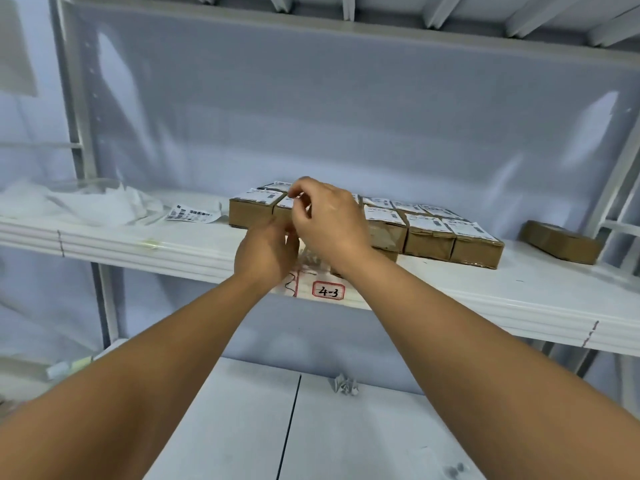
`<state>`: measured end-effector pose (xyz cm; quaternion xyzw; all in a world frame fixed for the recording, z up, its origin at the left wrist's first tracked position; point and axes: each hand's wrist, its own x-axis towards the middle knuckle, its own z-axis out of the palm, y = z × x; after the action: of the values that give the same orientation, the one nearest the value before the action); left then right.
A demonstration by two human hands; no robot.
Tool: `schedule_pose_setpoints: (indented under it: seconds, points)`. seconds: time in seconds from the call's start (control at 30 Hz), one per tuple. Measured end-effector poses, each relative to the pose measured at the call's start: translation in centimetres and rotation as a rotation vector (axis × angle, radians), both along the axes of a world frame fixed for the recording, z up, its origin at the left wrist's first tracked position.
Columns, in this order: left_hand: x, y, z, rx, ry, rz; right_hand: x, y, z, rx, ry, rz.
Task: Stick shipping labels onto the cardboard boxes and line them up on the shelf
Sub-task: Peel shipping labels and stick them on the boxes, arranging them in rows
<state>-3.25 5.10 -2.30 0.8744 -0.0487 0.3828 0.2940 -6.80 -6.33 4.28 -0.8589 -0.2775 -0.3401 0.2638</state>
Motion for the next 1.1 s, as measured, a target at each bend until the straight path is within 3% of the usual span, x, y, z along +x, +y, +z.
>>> schedule_pose_setpoints:
  seconds: [0.1,0.27,0.43,0.6,0.83,0.97,1.1]
  points:
    - [1.5,4.1,-0.1,0.152,0.113,0.19,1.1,3.3,-0.3,-0.174,0.146,0.163]
    - [3.3,11.3,-0.1,0.12,0.371,0.349,4.3,7.2,-1.8,-0.328,0.395,0.209]
    - [5.5,15.3,0.1,0.107,0.517,0.383,7.3,10.2,-3.7,-0.312,0.506,0.217]
    - [6.5,16.1,0.1,0.327,0.575,0.339,9.9,14.4,-4.1,-0.282,0.511,0.196]
    - [6.0,16.1,-0.4,0.392,0.412,0.371,12.3,17.1,-5.3,-0.161,0.508,0.096]
    - [5.5,16.0,-0.4,0.231,0.374,0.362,12.3,16.6,-5.3,-0.022,0.498,0.105]
    - [4.9,15.5,-0.6,0.087,0.213,0.384,11.9,16.2,-4.8,0.228,0.464,0.107]
